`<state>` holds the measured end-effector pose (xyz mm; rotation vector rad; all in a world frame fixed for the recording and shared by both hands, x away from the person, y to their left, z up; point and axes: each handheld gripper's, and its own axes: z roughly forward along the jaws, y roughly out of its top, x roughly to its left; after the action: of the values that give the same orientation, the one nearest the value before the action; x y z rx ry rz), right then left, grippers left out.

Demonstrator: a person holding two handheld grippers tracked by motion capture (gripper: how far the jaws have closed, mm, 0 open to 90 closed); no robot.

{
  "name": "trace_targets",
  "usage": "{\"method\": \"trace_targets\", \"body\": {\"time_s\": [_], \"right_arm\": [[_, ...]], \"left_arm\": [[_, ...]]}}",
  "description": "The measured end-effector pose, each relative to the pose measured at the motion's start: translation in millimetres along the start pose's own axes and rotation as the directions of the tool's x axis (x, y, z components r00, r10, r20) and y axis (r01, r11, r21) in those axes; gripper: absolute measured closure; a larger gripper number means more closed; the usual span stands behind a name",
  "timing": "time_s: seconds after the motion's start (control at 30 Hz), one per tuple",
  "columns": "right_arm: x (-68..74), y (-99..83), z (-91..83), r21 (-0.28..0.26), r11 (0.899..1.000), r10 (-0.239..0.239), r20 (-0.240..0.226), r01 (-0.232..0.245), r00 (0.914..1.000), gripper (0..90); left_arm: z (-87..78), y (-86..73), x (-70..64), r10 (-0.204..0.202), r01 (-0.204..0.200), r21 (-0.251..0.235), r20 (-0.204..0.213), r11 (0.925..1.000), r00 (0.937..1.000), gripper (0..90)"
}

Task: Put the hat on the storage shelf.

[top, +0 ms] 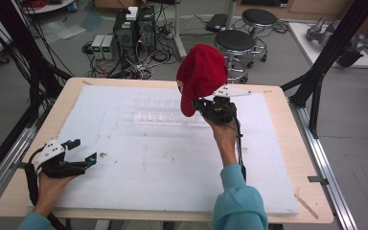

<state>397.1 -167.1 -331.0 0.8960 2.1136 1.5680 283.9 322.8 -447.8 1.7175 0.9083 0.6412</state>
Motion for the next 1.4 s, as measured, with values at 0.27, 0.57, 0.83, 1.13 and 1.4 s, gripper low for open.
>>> {"method": "trace_targets", "body": {"time_s": [0.27, 0.57, 0.83, 1.13, 1.4], "right_arm": [[-4.6, -3.0, 4.2, 0.013, 1.0, 0.004, 0.011, -0.004, 0.9999, 85.9], [-3.6, -6.0, 12.9, 0.038, 0.999, -0.001, 0.025, 0.0, 0.9997, 85.9], [-4.3, -7.2, 15.6, 0.031, 0.999, 0.014, 0.039, -0.015, 0.9991, 85.8], [3.2, -6.4, 17.6, 0.044, 0.999, -0.011, 0.053, 0.009, 0.9985, 85.9], [3.2, -9.9, 16.9, 0.029, 1.0, 0.005, 0.067, -0.007, 0.9977, 85.8]], "left_arm": [[0.3, 0.0, -0.8, 0.01, -0.01, 0.001, -0.002, 1.0, 1.0, 13.0], [-0.1, 0.0, -0.6, 0.01, -0.01, 0.004, -0.001, 0.9999, 0.9999, 13.3], [-0.2, 0.0, -0.5, 0.009, -0.009, 0.003, -0.001, 1.0, 1.0, 13.5], [-0.5, -0.4, -1.0, 0.003, -0.003, -0.006, -0.004, 1.0, 1.0, 13.5], [-1.5, -0.6, -0.6, 0.006, -0.006, -0.012, -0.006, 0.9999, 1.0, 13.8]]}}
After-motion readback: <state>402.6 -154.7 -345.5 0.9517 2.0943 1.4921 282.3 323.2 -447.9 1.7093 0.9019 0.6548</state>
